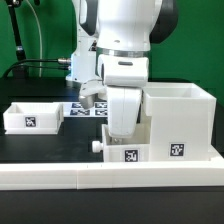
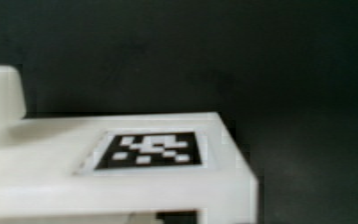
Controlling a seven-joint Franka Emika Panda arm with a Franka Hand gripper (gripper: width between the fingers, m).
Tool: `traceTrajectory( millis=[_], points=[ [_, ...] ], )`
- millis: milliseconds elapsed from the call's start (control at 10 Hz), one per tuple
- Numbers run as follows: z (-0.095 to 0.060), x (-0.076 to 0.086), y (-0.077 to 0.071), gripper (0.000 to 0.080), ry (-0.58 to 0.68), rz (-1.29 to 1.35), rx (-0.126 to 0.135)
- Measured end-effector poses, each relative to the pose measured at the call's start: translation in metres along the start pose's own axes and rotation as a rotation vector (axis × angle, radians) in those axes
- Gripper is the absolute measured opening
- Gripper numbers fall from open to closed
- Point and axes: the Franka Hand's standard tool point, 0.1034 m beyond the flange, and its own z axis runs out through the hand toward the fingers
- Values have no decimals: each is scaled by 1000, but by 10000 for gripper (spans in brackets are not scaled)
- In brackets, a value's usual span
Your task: Assemble drawer
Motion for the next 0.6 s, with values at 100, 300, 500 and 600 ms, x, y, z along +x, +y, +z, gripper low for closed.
traceTrajectory(
  millis=[100, 300, 500, 600],
  points=[
    [0, -1, 0, 44, 0, 1, 2],
    [-2, -1, 0, 236, -2, 1, 3],
    [-15, 0, 2, 397, -8, -2, 10],
    [-23, -1, 4, 568, -13, -1, 17]
  ],
)
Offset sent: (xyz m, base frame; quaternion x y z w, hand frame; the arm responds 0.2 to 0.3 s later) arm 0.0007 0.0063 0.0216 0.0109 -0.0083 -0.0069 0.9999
